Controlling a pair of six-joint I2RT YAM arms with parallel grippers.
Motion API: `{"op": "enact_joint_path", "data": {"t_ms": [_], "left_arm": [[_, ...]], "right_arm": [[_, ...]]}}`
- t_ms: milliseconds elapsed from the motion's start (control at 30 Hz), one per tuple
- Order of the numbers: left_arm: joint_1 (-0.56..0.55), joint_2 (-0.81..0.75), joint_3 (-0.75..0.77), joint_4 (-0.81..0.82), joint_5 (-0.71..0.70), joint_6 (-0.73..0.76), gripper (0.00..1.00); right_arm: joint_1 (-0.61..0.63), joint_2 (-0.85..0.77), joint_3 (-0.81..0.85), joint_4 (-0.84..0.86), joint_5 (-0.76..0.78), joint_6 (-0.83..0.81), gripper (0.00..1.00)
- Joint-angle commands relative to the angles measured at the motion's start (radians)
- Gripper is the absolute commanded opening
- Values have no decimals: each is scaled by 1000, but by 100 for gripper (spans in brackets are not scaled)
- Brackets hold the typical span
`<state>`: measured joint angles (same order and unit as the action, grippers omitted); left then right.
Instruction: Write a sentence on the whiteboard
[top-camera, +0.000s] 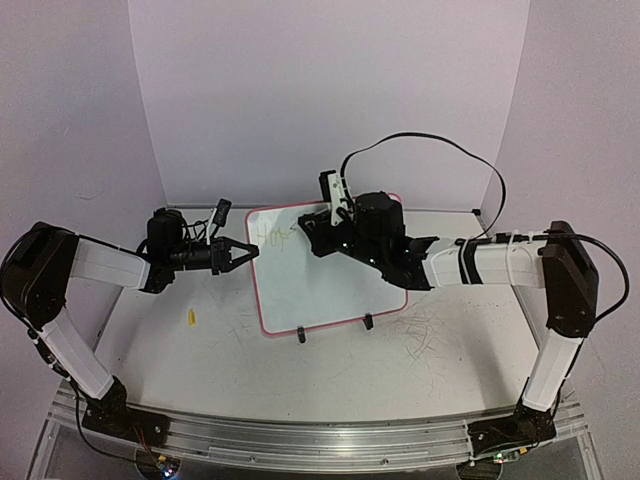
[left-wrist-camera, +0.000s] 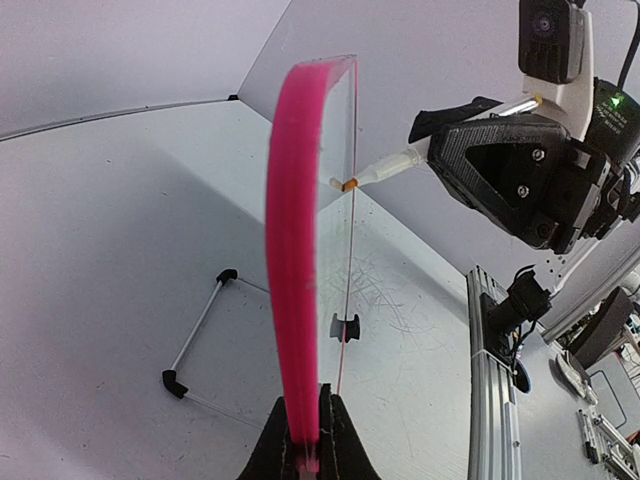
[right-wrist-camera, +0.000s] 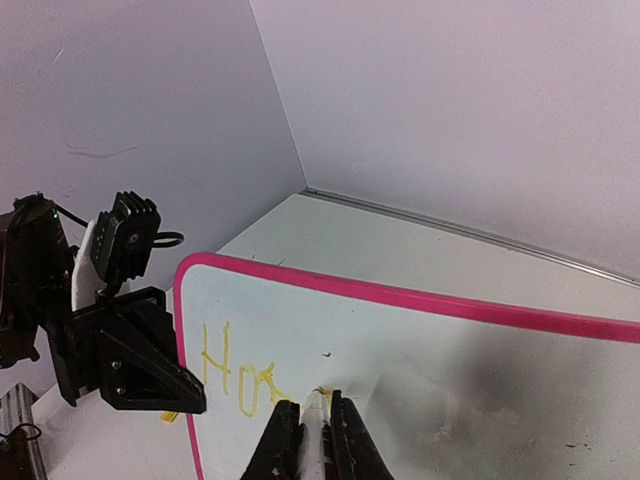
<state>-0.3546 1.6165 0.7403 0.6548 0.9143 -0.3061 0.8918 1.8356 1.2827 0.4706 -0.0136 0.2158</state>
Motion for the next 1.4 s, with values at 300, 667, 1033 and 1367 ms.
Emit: {"op": "enact_joint_path", "data": {"t_ms": [300,667,1033,1367], "left_arm": [[2,-42,32,20,-30,71,0],[2,-43,31,21,-31,70,0],[2,-35,29,20,-37,70,0],[2,-44,22,15,-100,40,0]], "right_arm": [[7,0,-30,3,13,17,0],[9,-22,-65,-5,44,18,0],[9,-105,-74,27,71,-33,0],[7,-350,-271,57,-66,-202,0]]}}
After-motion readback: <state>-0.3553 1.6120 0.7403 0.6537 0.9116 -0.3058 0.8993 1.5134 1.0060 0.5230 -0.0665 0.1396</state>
